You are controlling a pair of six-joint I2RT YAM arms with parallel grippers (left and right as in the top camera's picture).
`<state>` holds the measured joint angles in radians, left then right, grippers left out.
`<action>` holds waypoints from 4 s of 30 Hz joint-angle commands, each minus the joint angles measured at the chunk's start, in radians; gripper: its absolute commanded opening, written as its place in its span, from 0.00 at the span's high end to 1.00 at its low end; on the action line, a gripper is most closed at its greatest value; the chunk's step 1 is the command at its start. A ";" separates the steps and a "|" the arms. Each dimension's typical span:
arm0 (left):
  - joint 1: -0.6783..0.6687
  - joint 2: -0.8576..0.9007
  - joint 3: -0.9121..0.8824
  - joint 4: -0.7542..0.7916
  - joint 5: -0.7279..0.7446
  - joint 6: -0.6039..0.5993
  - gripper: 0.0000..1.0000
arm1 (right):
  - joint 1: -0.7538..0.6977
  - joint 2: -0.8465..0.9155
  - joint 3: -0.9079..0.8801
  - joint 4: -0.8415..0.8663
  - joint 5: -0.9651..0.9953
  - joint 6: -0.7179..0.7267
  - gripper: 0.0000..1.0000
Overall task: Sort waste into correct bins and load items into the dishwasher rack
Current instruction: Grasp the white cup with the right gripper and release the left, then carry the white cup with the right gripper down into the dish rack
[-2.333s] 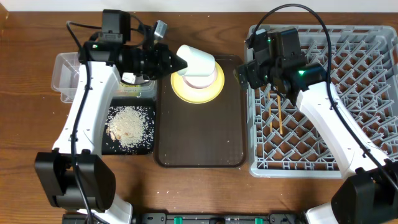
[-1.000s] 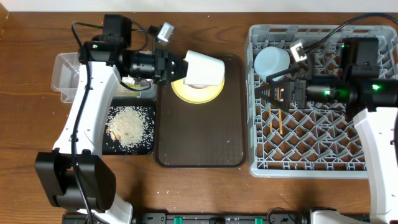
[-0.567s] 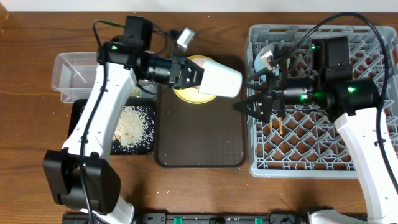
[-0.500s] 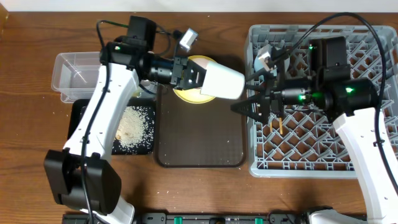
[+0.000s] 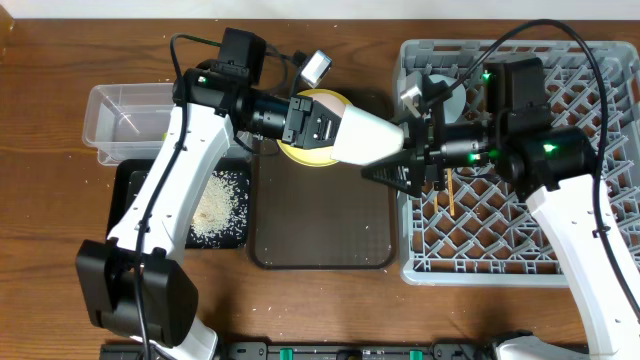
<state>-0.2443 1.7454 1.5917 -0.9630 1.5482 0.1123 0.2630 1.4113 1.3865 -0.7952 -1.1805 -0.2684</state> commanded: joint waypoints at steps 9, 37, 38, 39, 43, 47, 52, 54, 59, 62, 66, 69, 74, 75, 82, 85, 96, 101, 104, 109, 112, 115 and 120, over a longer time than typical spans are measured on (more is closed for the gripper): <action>0.001 -0.001 -0.002 -0.001 -0.006 0.030 0.94 | 0.025 0.001 -0.001 0.043 -0.043 -0.009 0.50; 0.082 -0.001 -0.002 -0.061 -0.399 0.021 0.64 | 0.023 0.001 -0.001 0.047 0.139 0.055 0.75; 0.097 -0.001 -0.002 -0.061 -0.406 0.021 0.64 | 0.023 0.001 -0.001 0.039 0.159 0.055 0.75; 0.115 -0.001 -0.002 -0.060 -0.410 0.021 0.63 | 0.023 0.001 -0.001 0.024 0.194 0.055 0.75; 0.182 -0.001 -0.002 -0.061 -0.446 0.021 0.56 | 0.023 0.001 -0.001 -0.032 0.333 0.055 0.77; 0.225 -0.001 -0.002 -0.070 -0.557 0.021 0.44 | 0.023 0.001 -0.001 -0.106 0.530 0.087 0.83; 0.235 -0.001 -0.002 -0.077 -0.734 0.021 0.23 | 0.023 0.001 -0.001 -0.233 0.927 0.246 0.85; 0.235 -0.001 -0.002 -0.076 -0.778 0.021 0.20 | 0.023 0.001 -0.001 -0.285 1.093 0.317 0.85; 0.235 -0.001 -0.002 -0.076 -0.867 0.022 0.16 | 0.023 0.001 -0.001 -0.346 1.309 0.398 0.85; 0.235 -0.001 -0.002 -0.076 -0.910 0.022 0.14 | 0.021 0.001 -0.001 -0.339 1.339 0.415 0.88; 0.235 -0.001 -0.002 -0.076 -0.919 0.022 0.12 | 0.011 0.001 -0.001 -0.338 1.339 0.422 0.89; 0.235 -0.001 -0.002 -0.076 -0.919 0.022 0.11 | 0.005 0.006 -0.001 -0.339 1.338 0.433 0.90; 0.235 -0.001 -0.002 -0.076 -0.919 0.022 0.08 | 0.006 0.020 -0.010 -0.343 1.324 0.464 0.91; 0.235 -0.001 -0.002 -0.076 -0.919 0.022 0.07 | 0.006 0.021 -0.014 -0.342 1.314 0.467 0.90; 0.235 -0.001 -0.002 -0.076 -0.919 0.022 0.06 | 0.006 0.049 -0.086 -0.327 1.246 0.467 0.90; 0.235 -0.001 -0.002 -0.076 -0.919 0.022 0.06 | 0.006 0.050 -0.129 -0.294 1.198 0.466 0.90; 0.235 -0.001 -0.002 -0.076 -0.919 0.022 0.06 | 0.006 0.050 -0.193 -0.259 1.149 0.466 0.89; 0.235 -0.001 -0.002 -0.076 -0.919 0.022 0.06 | 0.006 0.050 -0.203 -0.253 1.149 0.466 0.89; 0.235 -0.001 -0.002 -0.076 -0.919 0.022 0.06 | 0.006 0.050 -0.204 -0.251 1.150 0.466 0.88; 0.235 -0.001 -0.002 -0.076 -0.919 0.022 0.06 | 0.006 0.050 -0.205 -0.251 1.150 0.466 0.85; 0.235 -0.001 -0.002 -0.076 -0.919 0.022 0.05 | 0.006 0.050 -0.205 -0.253 1.150 0.466 0.78; 0.235 -0.001 -0.002 -0.076 -0.919 0.022 0.06 | 0.006 0.050 -0.205 -0.251 1.151 0.466 0.79; 0.235 -0.001 -0.002 -0.076 -0.919 0.022 0.06 | 0.006 0.050 -0.205 -0.249 1.154 0.466 0.81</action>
<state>-0.0113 1.7432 1.5917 -1.0370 0.6426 0.1314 0.2718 1.4635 1.1881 -1.0485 -0.0269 0.1799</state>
